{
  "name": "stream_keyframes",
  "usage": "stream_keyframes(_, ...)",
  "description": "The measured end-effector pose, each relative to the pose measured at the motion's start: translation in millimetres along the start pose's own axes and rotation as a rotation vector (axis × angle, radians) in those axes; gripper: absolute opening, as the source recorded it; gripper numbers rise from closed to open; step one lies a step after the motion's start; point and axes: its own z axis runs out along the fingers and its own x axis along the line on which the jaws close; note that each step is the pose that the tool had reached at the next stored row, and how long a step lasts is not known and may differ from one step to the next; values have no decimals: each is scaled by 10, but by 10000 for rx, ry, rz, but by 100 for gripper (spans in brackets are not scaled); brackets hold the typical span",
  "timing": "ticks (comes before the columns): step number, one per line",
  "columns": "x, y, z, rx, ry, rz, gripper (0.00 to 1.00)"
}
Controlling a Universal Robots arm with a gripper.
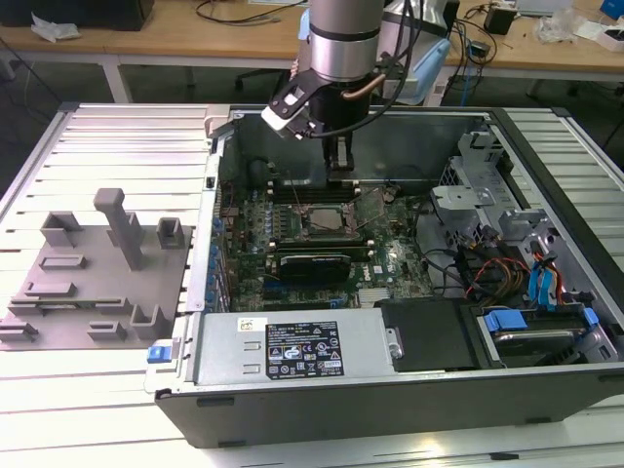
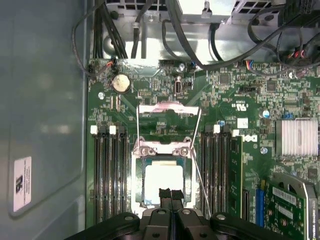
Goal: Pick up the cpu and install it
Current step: 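Close the cpu cover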
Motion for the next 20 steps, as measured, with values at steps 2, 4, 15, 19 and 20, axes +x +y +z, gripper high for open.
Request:
stream_keyframes(2, -1, 84, 3, 19, 0, 0, 11)
stream_keyframes(4, -3, 246, 10, 54, 2, 1, 11)
stream_keyframes(15, -7, 849, 36, 156, 2, -5, 11)
stream_keyframes(19, -4, 1014, 173, 265, 3, -8, 11)
stream_keyframes(20, -3, 1023, 209, 291, 3, -8, 11)
